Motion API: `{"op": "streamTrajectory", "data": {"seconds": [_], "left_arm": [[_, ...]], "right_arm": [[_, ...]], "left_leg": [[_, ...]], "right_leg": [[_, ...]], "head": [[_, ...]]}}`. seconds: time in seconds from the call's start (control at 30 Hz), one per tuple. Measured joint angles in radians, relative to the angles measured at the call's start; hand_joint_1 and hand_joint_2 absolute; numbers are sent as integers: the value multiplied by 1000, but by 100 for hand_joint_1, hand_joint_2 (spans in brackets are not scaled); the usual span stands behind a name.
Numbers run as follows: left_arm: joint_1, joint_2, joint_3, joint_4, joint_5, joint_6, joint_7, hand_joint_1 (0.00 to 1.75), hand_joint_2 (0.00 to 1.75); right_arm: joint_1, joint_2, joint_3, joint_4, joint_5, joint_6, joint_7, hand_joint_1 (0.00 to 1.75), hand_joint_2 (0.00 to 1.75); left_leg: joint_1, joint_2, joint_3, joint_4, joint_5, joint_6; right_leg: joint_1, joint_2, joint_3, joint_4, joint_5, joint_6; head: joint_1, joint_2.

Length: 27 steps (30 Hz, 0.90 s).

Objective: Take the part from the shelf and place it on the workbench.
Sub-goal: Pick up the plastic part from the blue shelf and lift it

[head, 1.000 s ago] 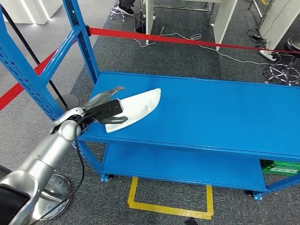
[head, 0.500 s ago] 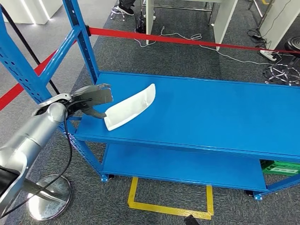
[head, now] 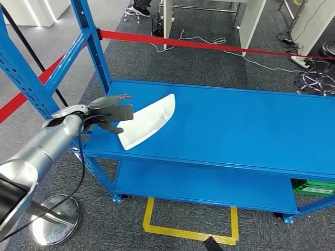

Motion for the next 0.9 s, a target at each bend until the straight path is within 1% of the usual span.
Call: {"op": "streamTrajectory", "data": {"seconds": [0.13,0.2,0.3,0.43,0.57,0.8,0.9], "left_arm": [[2,-23,-13,9,-10,42,-8,0,175],[6,-36,-15,11,-22,94,-19,0,175],[22,-64,-14,13,-43,197,-32,0,175],[44,-94,-10,13,-55,255,-42,0,175],[58,-120,-1,17,-60,270,-52,0,175],[71,-186,16,28,-58,245,-58,0,175],[71,-207,18,30,-56,241,-58,0,175]], "right_arm": [[0,0,6,0,0,3,1,0,175],[0,0,8,0,0,4,1,0,175],[-1,0,12,0,1,9,3,0,175],[-2,0,16,0,4,13,6,0,175],[-3,0,21,0,9,16,9,0,175],[-8,0,36,0,19,23,18,0,175],[-9,0,40,0,19,25,19,0,175]], "left_leg": [[0,0,0,0,0,0],[0,0,0,0,0,0],[0,0,0,0,0,0],[0,0,-1,0,0,0],[0,-1,-1,0,0,0],[0,-1,-1,0,0,0],[-1,-1,-1,0,0,0]], "right_leg": [[0,1,0,0,0,0],[0,0,0,0,0,0],[0,-1,0,0,0,0],[0,0,-1,0,0,0],[0,-1,-1,0,0,0],[0,-1,-1,0,0,0],[0,-1,-1,0,0,0]], "head": [[0,0],[0,0],[0,0],[0,0],[0,0],[0,0],[0,0]]}}
